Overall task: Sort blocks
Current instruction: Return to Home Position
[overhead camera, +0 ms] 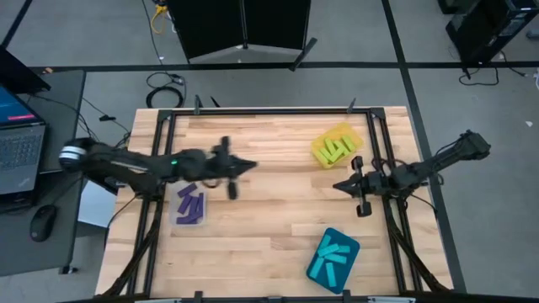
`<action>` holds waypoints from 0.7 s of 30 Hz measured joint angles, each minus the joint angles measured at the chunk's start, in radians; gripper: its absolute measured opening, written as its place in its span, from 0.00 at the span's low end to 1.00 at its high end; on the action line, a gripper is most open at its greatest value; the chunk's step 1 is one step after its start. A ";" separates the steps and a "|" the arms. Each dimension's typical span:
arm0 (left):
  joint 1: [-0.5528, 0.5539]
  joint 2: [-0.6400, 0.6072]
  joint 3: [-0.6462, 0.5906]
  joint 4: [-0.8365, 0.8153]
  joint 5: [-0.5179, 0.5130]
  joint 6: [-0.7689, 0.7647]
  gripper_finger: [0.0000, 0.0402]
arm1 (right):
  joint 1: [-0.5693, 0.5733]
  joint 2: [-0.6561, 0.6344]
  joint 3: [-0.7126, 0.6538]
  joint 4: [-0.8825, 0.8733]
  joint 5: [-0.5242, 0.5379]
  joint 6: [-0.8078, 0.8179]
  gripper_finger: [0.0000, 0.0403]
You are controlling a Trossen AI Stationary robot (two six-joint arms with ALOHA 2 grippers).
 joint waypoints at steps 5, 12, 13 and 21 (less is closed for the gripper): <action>-0.014 -0.289 -0.316 0.152 -0.001 -0.033 0.00 | 0.000 0.009 -0.132 0.165 -0.029 -0.018 0.02; -0.018 -0.563 -0.582 0.201 -0.028 -0.055 0.00 | 0.000 0.002 -0.132 0.102 -0.073 -0.030 0.02; -0.018 -0.588 -0.605 0.199 -0.027 -0.054 0.00 | 0.000 -0.001 -0.132 0.101 -0.073 -0.038 0.02; -0.018 -0.745 -0.714 0.114 -0.019 -0.072 0.00 | -0.002 -0.100 -0.132 0.064 -0.073 -0.062 0.02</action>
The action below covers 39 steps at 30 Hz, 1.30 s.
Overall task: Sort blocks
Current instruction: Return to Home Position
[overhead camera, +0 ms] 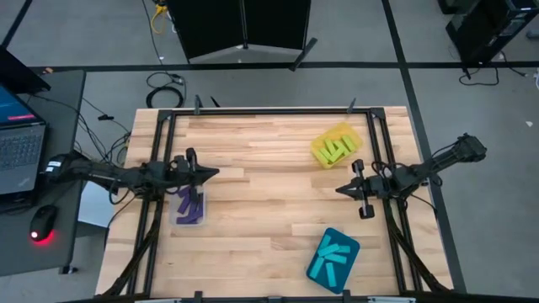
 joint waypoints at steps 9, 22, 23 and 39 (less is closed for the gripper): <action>0.000 -0.111 0.000 -0.111 0.036 0.044 0.00 | 0.000 -0.170 0.000 -0.193 -0.048 0.057 0.02; 0.000 -0.410 -0.001 -0.391 0.034 0.073 0.00 | -0.009 -0.329 0.002 -0.367 -0.051 0.100 0.02; 0.000 -0.438 -0.001 -0.418 0.033 0.073 0.01 | -0.011 -0.330 0.002 -0.367 -0.051 0.101 0.02; 0.002 -0.438 0.002 -0.426 0.030 0.104 0.04 | -0.018 -0.282 0.001 -0.364 -0.050 -0.027 0.07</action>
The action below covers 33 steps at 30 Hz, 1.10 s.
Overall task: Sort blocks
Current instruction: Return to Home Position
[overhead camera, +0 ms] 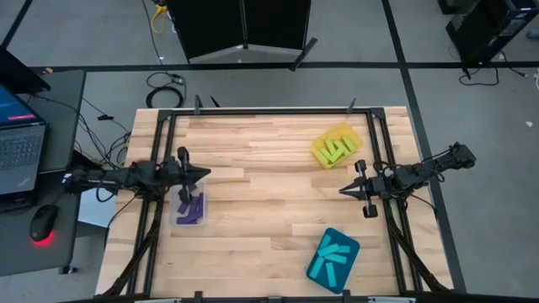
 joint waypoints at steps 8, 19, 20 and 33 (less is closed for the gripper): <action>0.000 0.001 -0.001 0.032 -0.002 0.000 0.05 | 0.000 0.000 -0.001 0.002 0.001 0.000 0.08; 0.000 0.000 -0.001 0.037 -0.001 0.000 0.05 | 0.000 -0.001 -0.001 0.015 0.052 -0.009 0.07; 0.000 0.000 -0.001 0.037 -0.001 0.000 0.05 | 0.001 -0.002 -0.001 0.037 0.103 -0.025 0.07; 0.000 0.000 -0.001 0.037 0.000 0.000 0.05 | 0.002 -0.003 -0.001 0.136 0.248 -0.045 0.07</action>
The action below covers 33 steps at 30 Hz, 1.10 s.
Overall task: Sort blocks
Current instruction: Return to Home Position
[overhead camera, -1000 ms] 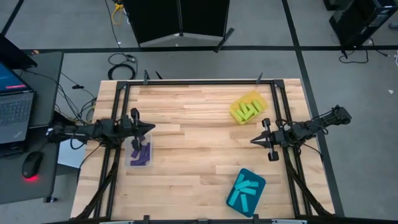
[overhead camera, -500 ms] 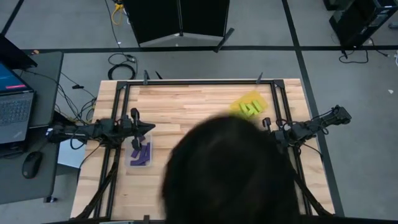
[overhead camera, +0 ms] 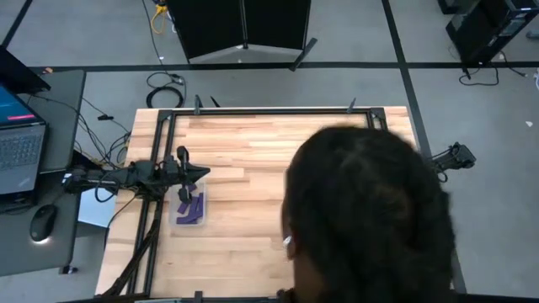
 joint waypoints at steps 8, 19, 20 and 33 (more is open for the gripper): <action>0.000 0.000 0.001 0.000 0.001 0.000 0.05 | 0.000 0.000 0.000 -0.031 -0.119 0.000 0.07; 0.001 0.000 0.001 -0.007 0.082 0.021 0.05 | 0.000 0.000 0.000 -0.029 -0.119 0.000 0.07; 0.001 0.000 0.001 -0.011 0.209 0.038 0.05 | 0.000 0.000 0.000 -0.029 -0.119 0.000 0.07; -0.003 0.000 0.003 0.054 1.644 0.048 0.05 | 0.000 0.000 0.000 -0.027 -0.119 0.000 0.07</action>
